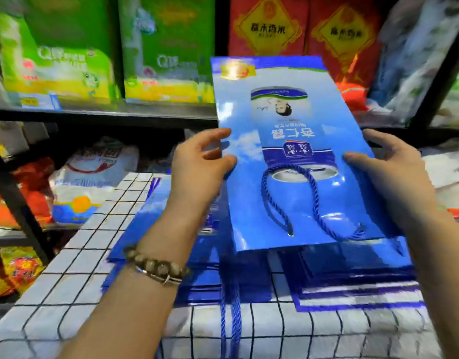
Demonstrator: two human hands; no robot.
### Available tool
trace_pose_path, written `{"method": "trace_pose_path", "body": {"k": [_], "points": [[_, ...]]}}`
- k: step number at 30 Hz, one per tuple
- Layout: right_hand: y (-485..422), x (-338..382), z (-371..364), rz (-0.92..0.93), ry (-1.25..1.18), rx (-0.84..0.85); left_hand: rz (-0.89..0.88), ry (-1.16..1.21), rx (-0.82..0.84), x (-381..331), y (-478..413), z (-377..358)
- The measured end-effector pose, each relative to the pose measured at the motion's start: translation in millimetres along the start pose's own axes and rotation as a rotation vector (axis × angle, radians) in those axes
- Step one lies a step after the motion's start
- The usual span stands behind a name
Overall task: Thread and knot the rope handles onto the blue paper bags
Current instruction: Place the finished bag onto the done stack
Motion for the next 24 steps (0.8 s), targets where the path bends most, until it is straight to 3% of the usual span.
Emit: {"method": "trace_pose_path", "body": {"k": [5, 10, 13, 15, 17, 20, 24], "points": [[-18.0, -16.9, 54.6, -0.102, 0.259, -0.114, 0.098, -0.088, 0.207, 37.8, 2.7, -95.3], [-32.8, -76.7, 80.2, -0.298, 0.655, -0.102, 0.203, -0.238, 0.403, 74.6, 34.7, -128.6], [-46.1, -91.5, 84.2, -0.226, 1.035, -0.173, 0.071, -0.53, 0.519, 74.7, 41.2, -129.3], [-53.9, -93.3, 73.0, -0.123, 1.138, -0.195, -0.075, -0.641, 0.593, 61.8, 41.4, -138.6], [-56.8, -100.3, 46.1, -0.047, 1.179, -0.067, -0.13, -0.691, 0.756, 56.5, 48.1, -159.9], [-57.0, -125.2, 12.2, -0.057, 1.231, 0.156, 0.012, -0.781, 1.043, 75.0, 69.8, -183.2], [-62.6, -147.2, 5.8, -0.142, 1.322, 0.26, 0.098, -0.823, 1.158, 96.6, 81.3, -186.9]]}}
Point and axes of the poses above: each hand's wrist, its own y-axis away from the middle knuckle, its own z-axis out of the back of the hand, x = y × z, the point moved 7 cm from there along -y, towards the middle knuckle, and after that the axes turned 14 degrees about -z, right-handed, at the moved point
